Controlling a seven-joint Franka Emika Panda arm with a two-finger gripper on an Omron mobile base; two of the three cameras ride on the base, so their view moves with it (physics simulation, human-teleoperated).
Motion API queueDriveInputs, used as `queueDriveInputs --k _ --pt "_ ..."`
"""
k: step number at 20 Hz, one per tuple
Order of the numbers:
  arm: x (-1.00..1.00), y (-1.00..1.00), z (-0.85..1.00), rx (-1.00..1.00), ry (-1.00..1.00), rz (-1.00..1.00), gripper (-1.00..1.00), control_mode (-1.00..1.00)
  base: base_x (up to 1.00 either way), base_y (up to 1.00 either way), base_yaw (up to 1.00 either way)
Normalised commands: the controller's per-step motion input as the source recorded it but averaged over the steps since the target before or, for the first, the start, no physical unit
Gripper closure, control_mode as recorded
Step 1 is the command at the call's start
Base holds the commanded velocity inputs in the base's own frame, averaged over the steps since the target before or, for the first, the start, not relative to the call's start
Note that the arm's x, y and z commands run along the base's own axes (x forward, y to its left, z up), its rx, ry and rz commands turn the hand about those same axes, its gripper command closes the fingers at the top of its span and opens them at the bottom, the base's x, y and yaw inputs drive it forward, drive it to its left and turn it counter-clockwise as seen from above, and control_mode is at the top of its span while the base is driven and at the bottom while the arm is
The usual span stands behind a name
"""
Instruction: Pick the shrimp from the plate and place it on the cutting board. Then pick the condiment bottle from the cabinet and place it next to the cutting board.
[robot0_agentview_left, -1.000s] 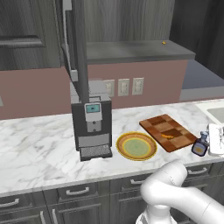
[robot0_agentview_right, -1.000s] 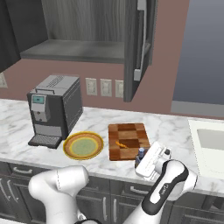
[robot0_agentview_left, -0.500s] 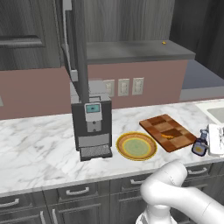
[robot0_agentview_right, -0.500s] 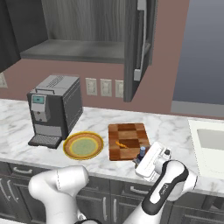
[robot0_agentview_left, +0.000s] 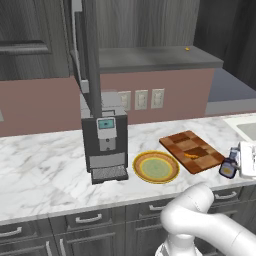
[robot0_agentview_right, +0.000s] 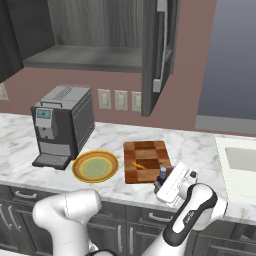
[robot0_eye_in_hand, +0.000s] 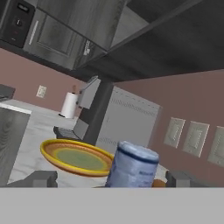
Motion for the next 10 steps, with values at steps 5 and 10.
queueDriveInputs --k 5,10 --pt "0.00 -0.18 0.21 0.00 0.01 0.00 -1.00 -1.00 0.00 0.00 0.00" --pt "-0.09 -0.04 0.39 -0.09 0.00 0.00 -1.00 -1.00 0.00 0.00 0.00"
